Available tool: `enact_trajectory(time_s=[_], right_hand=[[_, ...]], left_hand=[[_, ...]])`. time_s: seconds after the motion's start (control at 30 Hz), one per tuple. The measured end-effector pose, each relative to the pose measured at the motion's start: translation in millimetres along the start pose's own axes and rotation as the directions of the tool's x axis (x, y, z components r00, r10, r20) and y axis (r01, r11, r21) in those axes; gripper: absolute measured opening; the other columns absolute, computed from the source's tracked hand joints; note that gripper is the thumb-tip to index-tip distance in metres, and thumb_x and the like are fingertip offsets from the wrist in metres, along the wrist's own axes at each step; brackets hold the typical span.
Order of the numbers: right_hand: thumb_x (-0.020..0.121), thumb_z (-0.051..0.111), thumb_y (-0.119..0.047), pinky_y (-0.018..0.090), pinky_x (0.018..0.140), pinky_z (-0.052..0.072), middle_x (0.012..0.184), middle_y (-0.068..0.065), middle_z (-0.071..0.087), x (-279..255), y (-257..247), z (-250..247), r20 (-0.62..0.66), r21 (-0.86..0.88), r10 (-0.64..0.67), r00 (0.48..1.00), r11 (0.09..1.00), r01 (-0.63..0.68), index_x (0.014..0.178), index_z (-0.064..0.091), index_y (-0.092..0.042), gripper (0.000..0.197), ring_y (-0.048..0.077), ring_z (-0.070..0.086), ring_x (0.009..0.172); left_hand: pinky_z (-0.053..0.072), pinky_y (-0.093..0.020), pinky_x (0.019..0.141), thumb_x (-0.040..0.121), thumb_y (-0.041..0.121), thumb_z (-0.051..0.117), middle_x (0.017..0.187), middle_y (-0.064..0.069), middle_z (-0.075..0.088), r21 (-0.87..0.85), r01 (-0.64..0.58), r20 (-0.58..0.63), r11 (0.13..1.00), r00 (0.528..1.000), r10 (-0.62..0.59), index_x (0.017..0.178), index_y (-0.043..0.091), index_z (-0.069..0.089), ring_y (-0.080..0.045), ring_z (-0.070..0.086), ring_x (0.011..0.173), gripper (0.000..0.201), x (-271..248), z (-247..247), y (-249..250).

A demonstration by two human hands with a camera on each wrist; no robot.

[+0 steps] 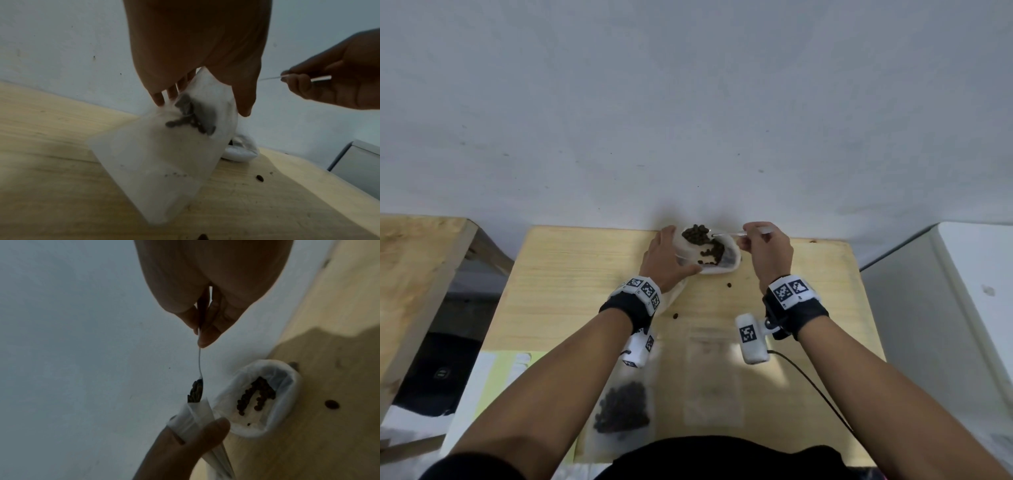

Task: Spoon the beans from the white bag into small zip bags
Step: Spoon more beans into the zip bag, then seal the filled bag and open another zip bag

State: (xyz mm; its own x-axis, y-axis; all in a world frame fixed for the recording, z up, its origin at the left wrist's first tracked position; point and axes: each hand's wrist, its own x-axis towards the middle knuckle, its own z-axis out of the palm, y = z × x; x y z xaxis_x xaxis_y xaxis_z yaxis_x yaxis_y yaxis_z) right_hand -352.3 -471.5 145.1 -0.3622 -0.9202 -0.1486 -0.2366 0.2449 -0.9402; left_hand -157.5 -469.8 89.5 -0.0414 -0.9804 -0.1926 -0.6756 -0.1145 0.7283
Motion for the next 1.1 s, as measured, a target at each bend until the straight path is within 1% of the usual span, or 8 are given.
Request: enact_trajectory(time_s=[0.17,0.27,0.37,0.53,0.67,0.87,1.0,1.1], right_hand=[[0.093,0.063,-0.021,0.029,0.074,0.058,0.07,-0.005,0.072,-11.7,-13.0,5.7,0.125,-0.075,-0.306,0.944,0.946,0.316,0.085,0.07,-0.022,0.01,0.007,0.07,0.069],[0.093,0.063,-0.017,0.021,0.071,0.056,0.074,-0.004,0.072,-8.9,-11.9,5.2,0.172,-0.065,-0.361,0.917,0.924,0.376,0.09,0.071,-0.017,0.009,0.005,0.07,0.071],[0.094,0.061,-0.019,0.012,0.068,0.051,0.072,-0.007,0.071,-1.9,-10.8,0.3,0.091,-0.065,-0.329,0.94,0.94,0.335,0.091,0.07,-0.018,0.009,0.001,0.068,0.068],[0.095,0.06,-0.024,0.02,0.076,0.054,0.074,-0.001,0.073,12.9,12.9,-4.1,-0.095,-0.004,-0.116,0.989,0.993,0.116,0.089,0.069,-0.019,0.012,0.007,0.069,0.068],[0.095,0.058,-0.024,0.001,0.064,0.04,0.073,-0.003,0.071,14.6,39.8,4.6,-0.045,-0.148,-0.051,0.998,0.988,0.043,0.089,0.068,-0.019,0.013,0.015,0.069,0.079],[0.085,0.067,-0.028,0.034,0.082,0.057,0.08,-0.002,0.072,14.6,65.6,19.3,0.176,-0.385,0.184,0.967,0.917,-0.105,0.083,0.069,-0.027,0.002,0.022,0.07,0.085],[0.091,0.062,-0.031,0.027,0.081,0.05,0.097,0.003,0.074,17.3,70.7,10.4,0.265,-0.544,0.164,0.95,0.839,0.007,0.101,0.073,-0.02,0.018,0.022,0.067,0.094],[0.092,0.06,-0.032,0.03,0.082,0.051,0.101,0.005,0.074,22.7,65.8,1.8,0.231,-0.603,-0.044,0.972,0.777,0.179,0.101,0.075,-0.018,0.022,0.023,0.068,0.094]], left_hand=[[0.032,-0.048,0.115,0.072,0.04,0.084,0.154,-0.007,0.032,-0.011,-0.009,-0.025,1.0,1.0,0.009,0.15,0.012,0.023,-0.025,0.032,0.141,0.103,2.2,2.1,4.7],[0.033,-0.046,0.115,0.071,0.042,0.084,0.153,-0.007,0.033,-0.007,-0.017,-0.036,1.0,0.999,0.017,0.149,0.01,0.024,-0.025,0.034,0.14,0.104,3.5,1.4,4.4],[0.035,-0.045,0.113,0.071,0.04,0.084,0.151,-0.009,0.034,-0.017,-0.024,-0.037,1.0,0.999,0.023,0.148,0.009,0.025,-0.027,0.036,0.137,0.102,2.5,-2.6,1.8],[0.037,-0.041,0.111,0.071,0.038,0.086,0.15,-0.009,0.037,-0.06,-0.017,-0.053,0.998,0.998,0.013,0.149,0.009,0.025,-0.027,0.039,0.137,0.103,-1.7,-8.4,-9.0],[0.035,-0.034,0.111,0.071,0.036,0.087,0.15,-0.007,0.037,-0.103,-0.027,-0.071,0.994,0.997,0.02,0.149,0.01,0.026,-0.023,0.038,0.138,0.102,-3.8,-13.4,-13.3],[0.03,-0.026,0.108,0.072,0.035,0.086,0.153,-0.008,0.036,-0.14,-0.043,-0.062,0.989,0.997,0.034,0.15,0.008,0.025,-0.022,0.035,0.141,0.102,-7.0,-16.2,-11.4],[0.03,-0.025,0.105,0.073,0.035,0.085,0.152,-0.008,0.037,-0.159,-0.052,-0.053,0.986,0.998,0.044,0.149,0.009,0.025,-0.02,0.036,0.139,0.101,-8.2,-14.4,-7.8],[0.032,-0.028,0.107,0.073,0.035,0.085,0.151,-0.007,0.037,-0.161,-0.064,-0.055,0.985,0.997,0.056,0.149,0.009,0.026,-0.021,0.037,0.138,0.099,-9.7,-11.1,-4.9]])
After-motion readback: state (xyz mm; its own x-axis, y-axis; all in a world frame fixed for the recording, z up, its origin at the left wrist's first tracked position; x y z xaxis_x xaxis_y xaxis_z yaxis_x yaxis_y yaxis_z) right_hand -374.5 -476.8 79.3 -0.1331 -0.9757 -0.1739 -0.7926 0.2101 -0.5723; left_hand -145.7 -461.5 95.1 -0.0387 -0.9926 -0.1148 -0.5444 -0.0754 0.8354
